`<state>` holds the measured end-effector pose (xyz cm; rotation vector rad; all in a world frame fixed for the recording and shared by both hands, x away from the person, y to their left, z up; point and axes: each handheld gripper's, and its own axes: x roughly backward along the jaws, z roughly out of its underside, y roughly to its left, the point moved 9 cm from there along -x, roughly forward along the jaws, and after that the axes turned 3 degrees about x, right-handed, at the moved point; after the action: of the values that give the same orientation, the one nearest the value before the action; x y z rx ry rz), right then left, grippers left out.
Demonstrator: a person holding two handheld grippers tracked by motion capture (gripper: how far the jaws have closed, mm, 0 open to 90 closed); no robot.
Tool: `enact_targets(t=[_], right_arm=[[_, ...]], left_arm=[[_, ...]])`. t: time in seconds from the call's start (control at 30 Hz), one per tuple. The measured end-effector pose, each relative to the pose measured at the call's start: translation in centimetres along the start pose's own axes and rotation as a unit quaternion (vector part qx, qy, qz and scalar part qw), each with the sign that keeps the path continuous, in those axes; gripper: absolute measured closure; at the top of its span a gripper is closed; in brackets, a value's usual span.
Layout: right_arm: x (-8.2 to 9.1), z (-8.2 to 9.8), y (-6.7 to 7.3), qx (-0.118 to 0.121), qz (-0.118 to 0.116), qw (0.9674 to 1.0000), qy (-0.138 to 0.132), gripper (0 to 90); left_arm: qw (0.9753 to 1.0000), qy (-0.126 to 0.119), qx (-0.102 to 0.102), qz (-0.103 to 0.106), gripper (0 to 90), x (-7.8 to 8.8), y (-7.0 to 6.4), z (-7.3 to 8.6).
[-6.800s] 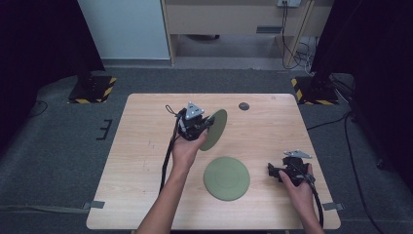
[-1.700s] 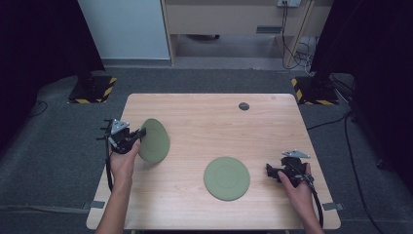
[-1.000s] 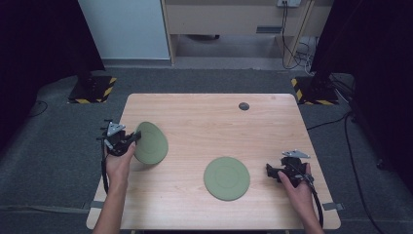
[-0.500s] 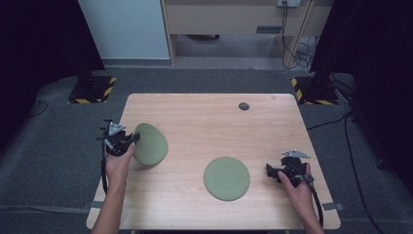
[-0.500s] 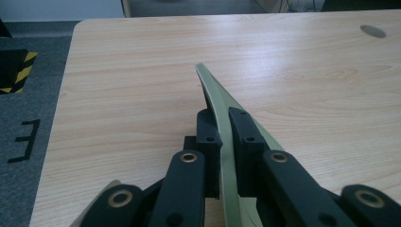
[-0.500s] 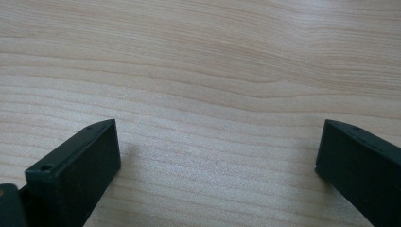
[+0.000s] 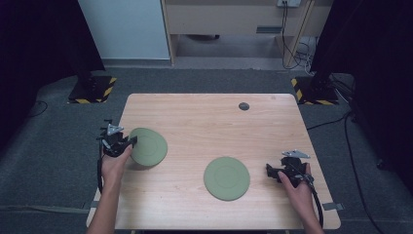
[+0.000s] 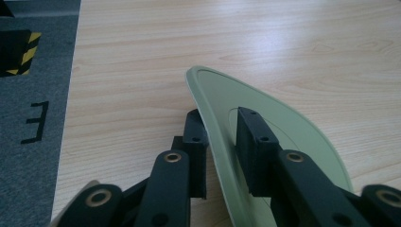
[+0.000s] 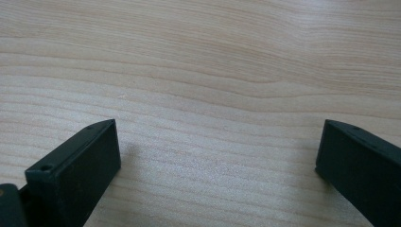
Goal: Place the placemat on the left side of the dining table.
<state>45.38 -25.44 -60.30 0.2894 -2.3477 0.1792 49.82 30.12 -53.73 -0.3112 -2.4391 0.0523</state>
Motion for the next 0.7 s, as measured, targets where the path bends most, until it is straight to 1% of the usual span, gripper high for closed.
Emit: enact_targets(t=[0.1,0.2,0.27,0.33,0.43,0.47,0.5,0.57,0.6,0.63,0.7], right_arm=[[0.0,0.01,0.01,0.0,0.0,1.0,0.0,0.9],[0.02,0.01,0.05,-0.001,0.0,1.0,0.0,0.9],[0.02,0.01,0.08,-0.002,0.0,1.0,0.0,0.9],[0.03,0.02,0.09,-0.002,0.0,1.0,0.0,0.9],[0.02,0.02,0.08,-0.002,0.0,1.0,0.0,0.9],[0.03,0.02,0.08,-0.002,0.0,1.0,0.0,0.9],[0.02,0.02,0.08,-0.002,0.0,1.0,0.0,0.9],[0.02,0.01,0.08,-0.002,0.0,1.0,0.0,0.9],[0.02,0.01,0.08,-0.002,0.0,1.0,0.0,0.9],[0.02,0.01,0.08,-0.001,0.0,1.0,0.0,0.9],[0.03,0.02,0.1,-0.002,-0.001,1.0,0.001,0.9]], left_arm=[[1.0,0.005,0.001,-0.003,70.8,-0.17,0.29,0.17],[0.9999,0.011,-0.005,-0.012,67.9,-0.41,0.5,0.36],[0.9997,0.015,-0.009,-0.019,61.8,-0.6,0.52,0.45],[0.9993,0.018,-0.013,-0.029,52.5,-0.75,0.52,0.52],[0.9987,0.021,-0.02,-0.042,41.5,-0.95,0.63,0.6],[0.9988,0.019,-0.021,-0.04,38.6,-0.97,0.62,0.59],[0.9992,0.016,-0.019,-0.033,39.6,-0.96,0.48,0.52],[0.9993,0.013,-0.02,-0.03,36.8,-0.95,0.37,0.43],[0.9993,0.011,-0.022,-0.027,36.8,-0.95,0.24,0.34],[0.9997,0.004,-0.02,-0.014,30.8,-1.0,-0.15,0.14],[0.9997,0.002,-0.02,-0.014,24.6,-1.0,-0.24,0.08]])
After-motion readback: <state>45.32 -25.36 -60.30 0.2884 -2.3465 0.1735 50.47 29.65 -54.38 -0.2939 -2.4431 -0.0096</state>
